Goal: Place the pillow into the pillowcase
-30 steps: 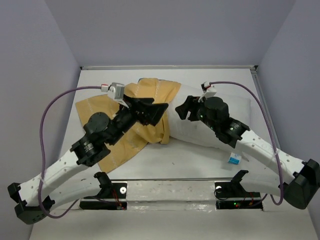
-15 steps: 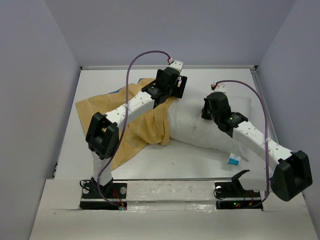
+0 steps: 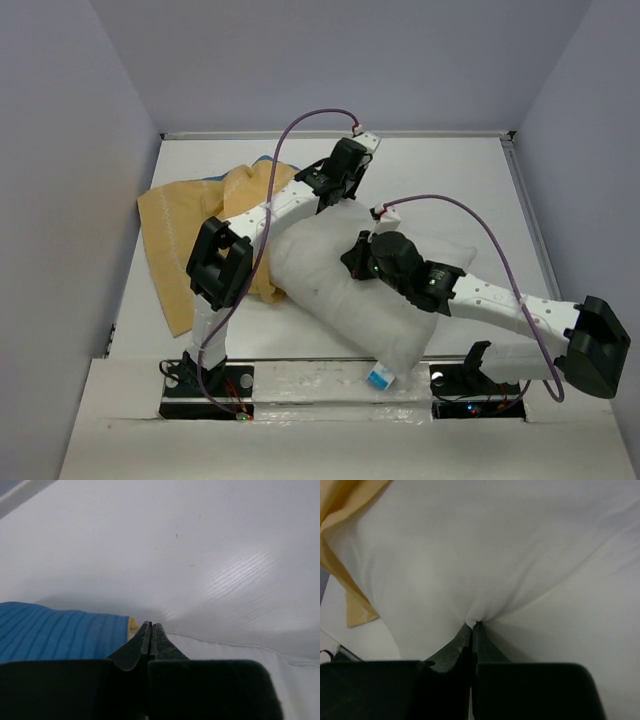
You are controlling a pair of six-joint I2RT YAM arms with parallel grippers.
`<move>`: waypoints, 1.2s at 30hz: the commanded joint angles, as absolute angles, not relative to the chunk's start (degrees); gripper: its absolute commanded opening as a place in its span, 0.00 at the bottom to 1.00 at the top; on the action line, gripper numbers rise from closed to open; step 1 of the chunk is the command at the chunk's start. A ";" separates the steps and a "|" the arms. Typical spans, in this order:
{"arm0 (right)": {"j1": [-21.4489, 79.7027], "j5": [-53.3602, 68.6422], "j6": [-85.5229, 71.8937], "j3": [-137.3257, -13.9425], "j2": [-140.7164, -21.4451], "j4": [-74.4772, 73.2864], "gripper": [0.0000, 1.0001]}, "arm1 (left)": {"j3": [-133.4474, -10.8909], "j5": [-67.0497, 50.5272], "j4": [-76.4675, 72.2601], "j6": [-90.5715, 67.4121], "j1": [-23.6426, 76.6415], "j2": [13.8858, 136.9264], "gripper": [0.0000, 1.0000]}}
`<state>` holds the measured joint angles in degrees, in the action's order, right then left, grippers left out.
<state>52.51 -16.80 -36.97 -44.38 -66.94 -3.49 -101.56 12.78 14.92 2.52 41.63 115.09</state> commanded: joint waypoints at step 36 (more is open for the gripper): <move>51.49 -12.35 -35.50 -37.53 -59.32 -3.07 0.00 | -88.95 2.48 15.82 -2.11 36.30 100.03 0.00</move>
<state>47.51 -3.16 -28.88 -38.41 -59.75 -3.49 -89.91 10.90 19.49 -1.39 36.05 104.03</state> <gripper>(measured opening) 0.012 0.014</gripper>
